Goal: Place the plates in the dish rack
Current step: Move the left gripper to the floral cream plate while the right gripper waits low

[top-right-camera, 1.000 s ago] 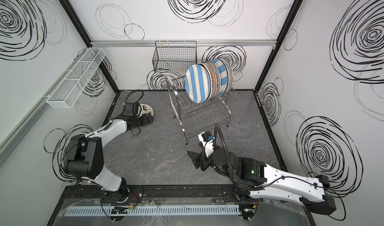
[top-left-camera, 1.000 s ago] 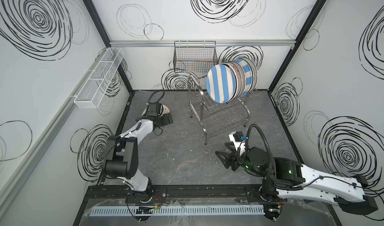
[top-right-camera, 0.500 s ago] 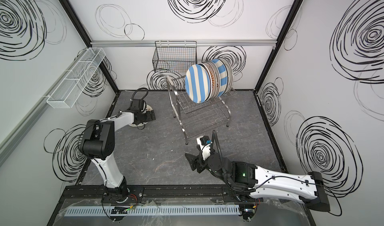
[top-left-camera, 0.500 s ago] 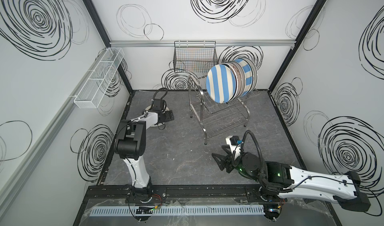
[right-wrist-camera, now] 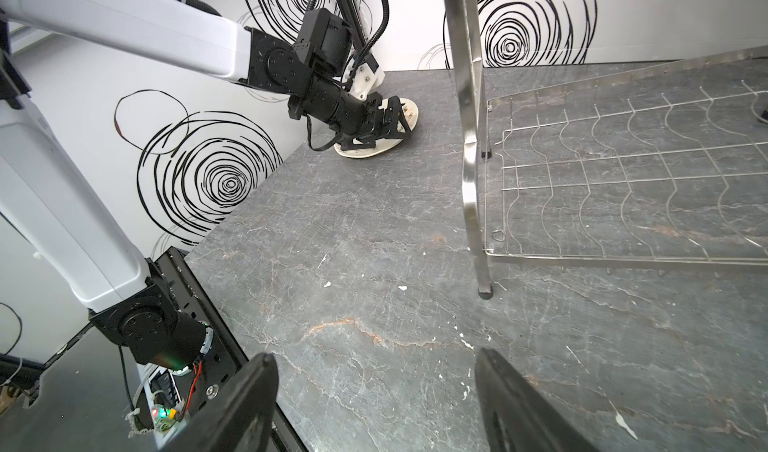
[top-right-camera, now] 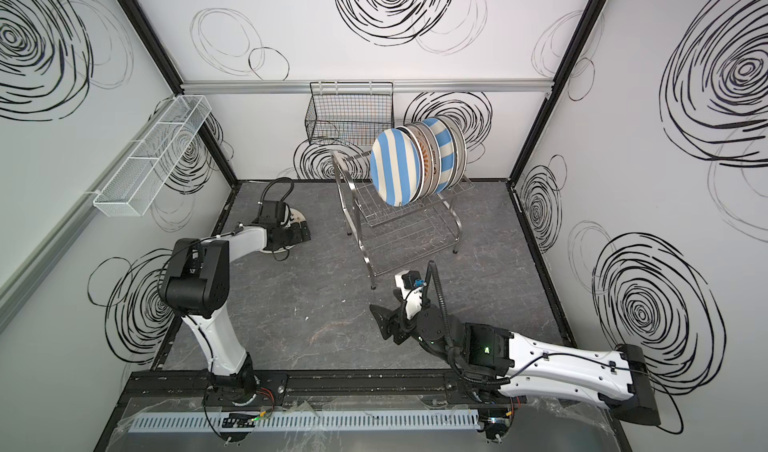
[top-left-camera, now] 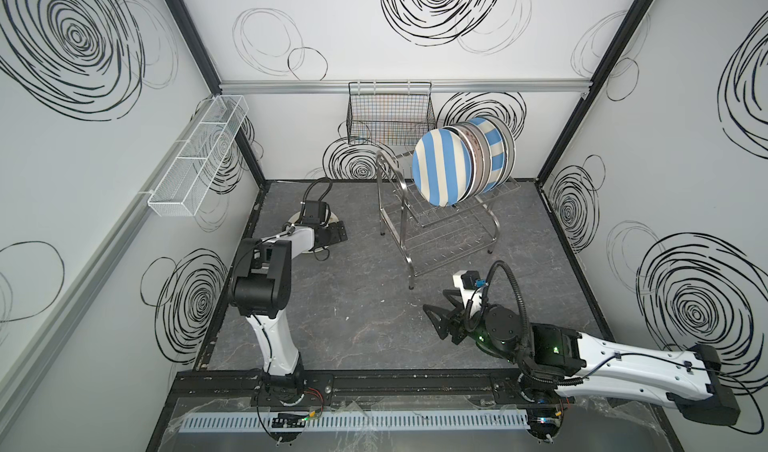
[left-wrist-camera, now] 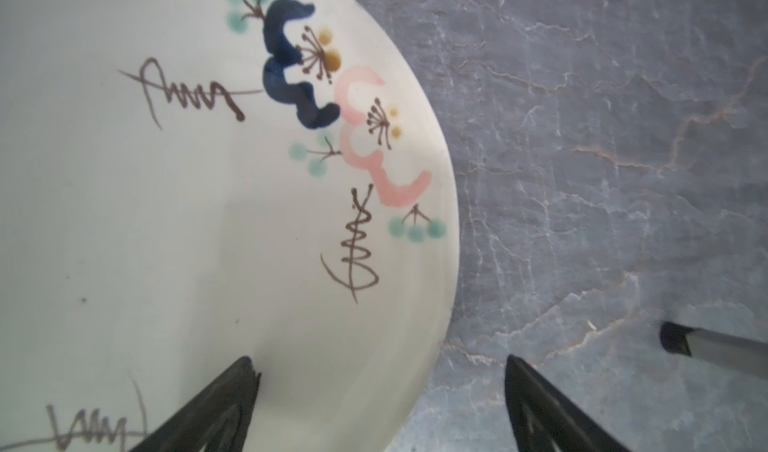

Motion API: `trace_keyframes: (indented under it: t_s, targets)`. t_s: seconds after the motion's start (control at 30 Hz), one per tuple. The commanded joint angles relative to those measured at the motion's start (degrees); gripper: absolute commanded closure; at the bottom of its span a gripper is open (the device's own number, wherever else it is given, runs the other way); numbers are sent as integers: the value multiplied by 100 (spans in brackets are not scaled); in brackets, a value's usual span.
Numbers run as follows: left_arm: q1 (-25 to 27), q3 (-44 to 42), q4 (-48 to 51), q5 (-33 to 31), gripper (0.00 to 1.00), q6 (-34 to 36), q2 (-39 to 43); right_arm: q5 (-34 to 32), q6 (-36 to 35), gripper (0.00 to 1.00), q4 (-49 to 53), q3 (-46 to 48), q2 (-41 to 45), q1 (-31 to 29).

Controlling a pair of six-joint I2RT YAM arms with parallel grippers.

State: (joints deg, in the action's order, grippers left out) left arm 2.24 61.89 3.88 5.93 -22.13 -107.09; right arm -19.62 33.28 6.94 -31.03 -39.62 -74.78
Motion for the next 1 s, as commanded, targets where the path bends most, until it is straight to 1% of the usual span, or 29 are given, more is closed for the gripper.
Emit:
trace_keyframes:
  t_s: [0.0,0.2,0.43,0.6,0.8,0.9,0.97]
  targets:
    - [-22,-624,-13,620,4,-495,313,141,56,21,-202,-46,-69,93]
    - [55,-1254,-77,623,4,-603,877,273,100,21,-239,-44,-97,135]
    - [218,-1786,83,882,4,-675,1284,414,135,21,-253,-68,-169,175]
    - [418,-2181,262,961,4,-757,1914,384,193,21,-83,-175,-187,178]
    - [555,-2890,402,1300,4,-917,2695,435,254,21,-171,-172,-127,185]
    - [761,-3281,504,1426,4,-1068,3232,495,283,21,-228,-165,-124,223]
    - [1006,-3504,578,1314,4,-1264,3655,544,300,21,-180,-208,-189,243]
